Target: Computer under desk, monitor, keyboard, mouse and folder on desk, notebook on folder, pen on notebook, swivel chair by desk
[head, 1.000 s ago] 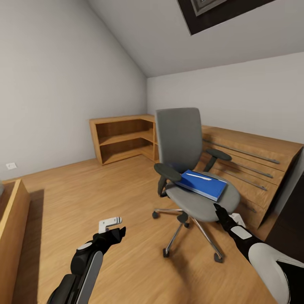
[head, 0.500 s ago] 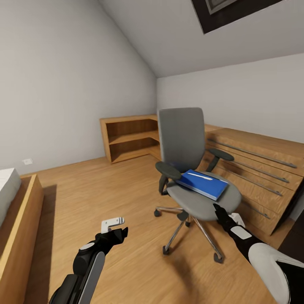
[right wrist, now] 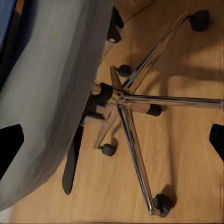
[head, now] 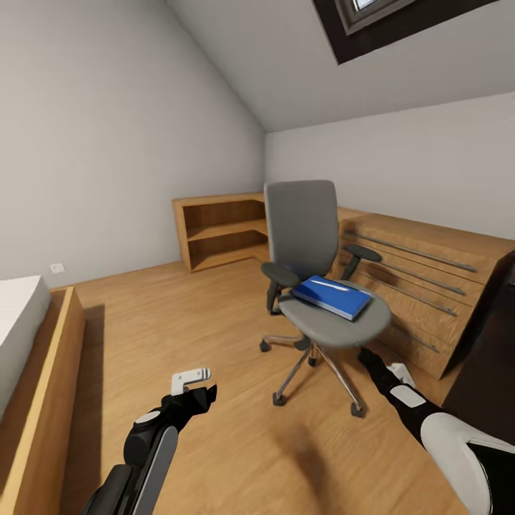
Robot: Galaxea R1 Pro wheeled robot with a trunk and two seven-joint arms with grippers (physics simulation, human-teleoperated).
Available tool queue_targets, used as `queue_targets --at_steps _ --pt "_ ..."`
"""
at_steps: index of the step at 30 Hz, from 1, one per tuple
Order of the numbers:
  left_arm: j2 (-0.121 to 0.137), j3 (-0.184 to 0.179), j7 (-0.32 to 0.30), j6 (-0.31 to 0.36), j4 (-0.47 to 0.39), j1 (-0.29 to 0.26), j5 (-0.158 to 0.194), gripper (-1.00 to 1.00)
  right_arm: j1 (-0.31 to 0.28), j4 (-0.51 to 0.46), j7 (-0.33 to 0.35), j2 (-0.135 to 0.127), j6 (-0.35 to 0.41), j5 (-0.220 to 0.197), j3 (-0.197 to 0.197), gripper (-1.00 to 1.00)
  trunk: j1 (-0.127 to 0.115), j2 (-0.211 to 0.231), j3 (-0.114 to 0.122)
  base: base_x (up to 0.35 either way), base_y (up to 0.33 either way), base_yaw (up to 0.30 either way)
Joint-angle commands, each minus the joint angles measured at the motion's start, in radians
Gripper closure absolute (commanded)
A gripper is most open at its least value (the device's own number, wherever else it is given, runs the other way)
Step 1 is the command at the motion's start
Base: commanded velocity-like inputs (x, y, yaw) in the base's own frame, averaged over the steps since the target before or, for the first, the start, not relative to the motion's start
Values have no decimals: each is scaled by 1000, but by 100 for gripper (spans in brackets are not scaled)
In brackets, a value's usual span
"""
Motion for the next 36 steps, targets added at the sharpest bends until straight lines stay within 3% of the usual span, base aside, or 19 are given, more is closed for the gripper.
queue_targets --at_steps 1,9,13,16,18,21,23,26,27,32,33,34,36 --pt "0 -1 9 3 -1 -1 11 -100 -1 2 6 0 -2 2 -8 -100 -1 0 -1 -334 -79 0" --pt "-1 -2 9 5 -2 -1 10 -100 -1 6 3 0 -4 4 -9 -100 -1 0 -1 -211 -48 0" --pt "-1 -3 9 8 -1 -1 12 -100 -1 45 2 2 -13 8 -8 -100 -16 28 12 -24 -5 0" --pt "-1 -15 12 8 22 -1 12 -100 -1 70 1 19 -62 17 -6 -100 -28 49 21 -6 -1 0" --pt "0 -29 15 7 62 -1 11 -100 5 79 -3 34 -139 38 -5 -100 -35 63 27 -3 -1 0" --pt "0 -37 16 5 114 -1 10 -100 50 86 -8 50 -280 97 -2 -100 -47 84 37 -1 0 0" --pt "0 -40 16 3 155 0 10 -100 102 88 -10 67 -385 163 2 -100 -55 98 43 0 0 0" --pt "3 -39 17 -1 246 -1 8 -100 195 91 -15 103 -560 335 4 -100 -66 119 52 0 0 0" --pt "4 -39 17 -2 273 0 8 -100 219 92 -20 109 -587 366 4 -100 -70 126 55 0 0 0" --pt "27 -38 14 -75 413 0 8 -100 311 92 -35 134 -629 417 5 -100 -89 161 71 0 0 0" --pt "33 -39 13 -135 472 -1 8 -100 334 92 -36 140 -633 422 5 -100 -93 168 74 0 0 0" --pt "47 -39 10 -286 610 0 9 -100 398 93 -38 157 -635 426 5 -100 -97 175 77 0 0 0" --pt "50 -39 9 -344 663 0 8 -100 418 93 -39 161 -634 427 5 -100 -104 189 84 0 0 0"
